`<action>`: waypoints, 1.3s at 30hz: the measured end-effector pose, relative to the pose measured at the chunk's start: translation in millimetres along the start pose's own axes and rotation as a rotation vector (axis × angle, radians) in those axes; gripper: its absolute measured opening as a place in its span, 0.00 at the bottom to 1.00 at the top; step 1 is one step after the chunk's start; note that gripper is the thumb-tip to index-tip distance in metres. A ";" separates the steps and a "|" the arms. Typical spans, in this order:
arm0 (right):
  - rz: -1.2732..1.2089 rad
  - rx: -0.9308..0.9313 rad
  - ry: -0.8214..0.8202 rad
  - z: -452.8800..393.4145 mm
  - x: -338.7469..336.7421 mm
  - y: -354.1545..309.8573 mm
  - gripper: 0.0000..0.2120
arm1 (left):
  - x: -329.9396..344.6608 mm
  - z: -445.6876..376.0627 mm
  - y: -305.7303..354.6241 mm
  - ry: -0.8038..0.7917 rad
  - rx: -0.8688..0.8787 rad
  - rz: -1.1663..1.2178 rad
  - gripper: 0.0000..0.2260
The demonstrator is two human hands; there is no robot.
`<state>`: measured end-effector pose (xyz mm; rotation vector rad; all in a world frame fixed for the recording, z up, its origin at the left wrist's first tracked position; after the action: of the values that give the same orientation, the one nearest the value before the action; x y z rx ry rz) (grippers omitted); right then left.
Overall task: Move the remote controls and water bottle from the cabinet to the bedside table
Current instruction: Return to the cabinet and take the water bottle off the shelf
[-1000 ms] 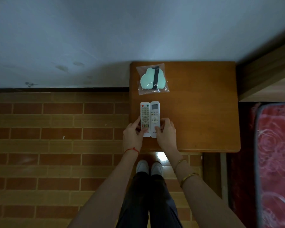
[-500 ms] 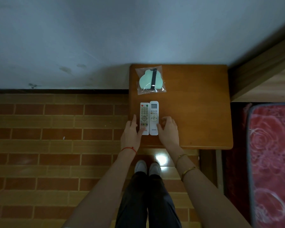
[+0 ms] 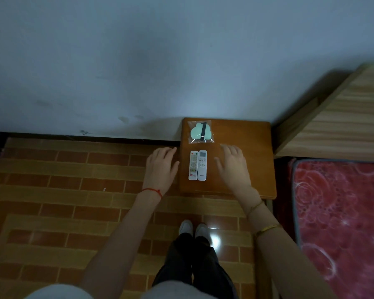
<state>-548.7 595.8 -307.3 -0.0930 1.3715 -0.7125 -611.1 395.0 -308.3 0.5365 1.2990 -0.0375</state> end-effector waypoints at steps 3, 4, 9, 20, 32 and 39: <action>-0.006 -0.064 0.041 29.6 -38.7 -25.9 0.24 | -52.5 26.9 11.0 0.049 0.024 -0.021 0.20; -0.005 -0.079 0.045 40.6 -48.5 -32.7 0.24 | -66.8 37.2 13.2 0.057 0.025 -0.027 0.20; 0.019 -0.144 0.057 92.5 -79.2 -60.4 0.23 | -119.6 95.1 22.2 0.091 -0.012 0.001 0.20; -0.038 -0.356 0.073 147.5 -101.5 -134.1 0.23 | -191.4 217.1 -15.4 0.288 -0.180 0.067 0.19; -0.010 -0.717 -0.199 208.9 -19.7 -309.0 0.22 | -226.4 370.9 -141.7 0.490 -0.556 0.131 0.20; 0.026 -0.971 -0.363 280.0 63.3 -442.3 0.17 | -254.2 477.9 -233.5 0.624 -0.806 0.123 0.19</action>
<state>-472.0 119.5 -94.6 -0.9229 1.2493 0.0537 -327.2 -67.9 -78.9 -0.0914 1.7286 0.7797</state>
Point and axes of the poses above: each hand's wrist, its own z-axis away from the middle knuckle, its own x-axis out of the palm, y = z × x, the point moved 6 cm from there along -z, towards the middle knuckle, and after that the axes turned 2 degrees about -z, right-handed, at the moved point
